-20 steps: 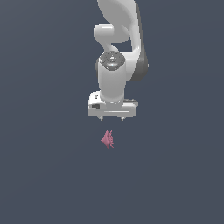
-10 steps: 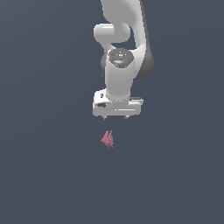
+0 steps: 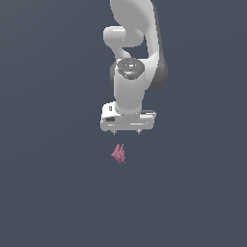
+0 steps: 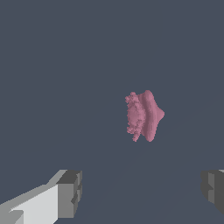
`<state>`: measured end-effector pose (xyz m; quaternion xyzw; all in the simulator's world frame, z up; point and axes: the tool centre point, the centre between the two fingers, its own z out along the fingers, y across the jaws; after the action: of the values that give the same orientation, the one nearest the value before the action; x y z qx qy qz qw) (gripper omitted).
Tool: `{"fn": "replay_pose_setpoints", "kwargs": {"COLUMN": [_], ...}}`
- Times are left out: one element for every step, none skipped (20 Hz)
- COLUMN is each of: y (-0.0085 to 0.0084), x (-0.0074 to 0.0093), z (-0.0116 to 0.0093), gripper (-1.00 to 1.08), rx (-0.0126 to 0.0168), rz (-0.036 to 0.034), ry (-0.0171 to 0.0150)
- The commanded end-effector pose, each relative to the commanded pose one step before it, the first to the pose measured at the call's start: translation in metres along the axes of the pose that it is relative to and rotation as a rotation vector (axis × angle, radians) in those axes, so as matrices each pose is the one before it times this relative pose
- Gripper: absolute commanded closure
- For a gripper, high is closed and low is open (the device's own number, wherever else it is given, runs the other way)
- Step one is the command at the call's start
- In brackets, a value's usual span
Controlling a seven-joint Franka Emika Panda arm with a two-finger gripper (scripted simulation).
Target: Pick up the object and move it to a goal position.
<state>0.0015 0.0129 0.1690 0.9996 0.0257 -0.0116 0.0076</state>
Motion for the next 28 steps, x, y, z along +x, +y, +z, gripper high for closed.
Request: {"fn": "replay_pose_setpoints", "kwargs": {"y": [0.00468, 0.00233, 0.00257, 0.00286, 0.00317, 0.00341, 0.00329, 0.00308, 0.00285, 0.00261, 0.00234, 0.0021, 0.0018, 0.00155, 0.00127, 0.001, 0.00069, 0.00047, 0.00025, -0.00055, 0.00001, 0.00003, 0.00005, 0.00007, -0.00014, 0.00011, 0.00013, -0.00018], "x": [0.00508, 0.00266, 0.00285, 0.00304, 0.00321, 0.0033, 0.00303, 0.00269, 0.00237, 0.00208, 0.0018, 0.00154, 0.00131, 0.00108, 0.00087, 0.00066, 0.00047, 0.00028, 0.00009, -0.00096, 0.0, 0.0, -0.00001, -0.00002, -0.00003, -0.00005, -0.00008, -0.0001], "z": [0.00719, 0.00361, 0.004, 0.00443, 0.00488, 0.00526, 0.00507, 0.00472, 0.00436, 0.00398, 0.00358, 0.00319, 0.00277, 0.00236, 0.00194, 0.00152, 0.00107, 0.00067, 0.00027, -0.0008, 0.00039, 0.00116, 0.00193, 0.00269, 0.00324, 0.00419, 0.00492, 0.00534], "gripper": [-0.92, -0.92, -0.92, -0.92, -0.92, -0.92, -0.92, -0.92, -0.92, -0.92, -0.92, -0.92, -0.92, -0.92, -0.92, -0.92, -0.92, -0.92, -0.92, -0.92, -0.92, -0.92, -0.92, -0.92, -0.92, -0.92, -0.92, -0.92], "rx": [0.00165, 0.00085, 0.00095, 0.00104, 0.00111, 0.00117, 0.0011, 0.00099, 0.0009, 0.0008, 0.00071, 0.00061, 0.00054, 0.00044, 0.00036, 0.00027, 0.00021, 0.0001, 0.0, -0.00021, 0.0, 0.0, 0.0, 0.0, 0.00006, 0.0, 0.0, 0.00008], "rz": [-0.00578, -0.00327, -0.00362, -0.00391, -0.0042, -0.0045, -0.00426, -0.00388, -0.00353, -0.00316, -0.00285, -0.00246, -0.00219, -0.00182, -0.00148, -0.00113, -0.00085, -0.00043, 0.0, 0.00161, 0.0, 0.0, 0.0, 0.0, -0.00036, 0.0, 0.0, -0.00051], "ry": [0.00197, 0.00138, 0.00155, 0.00172, 0.00187, 0.00203, 0.00194, 0.0018, 0.00165, 0.0015, 0.00136, 0.00119, 0.00106, 0.00089, 0.00073, 0.00056, 0.00043, 0.00021, 0.0, -0.00154, 0.0, 0.0, 0.0, 0.0, 0.00032, 0.0, 0.0, 0.00046]}}
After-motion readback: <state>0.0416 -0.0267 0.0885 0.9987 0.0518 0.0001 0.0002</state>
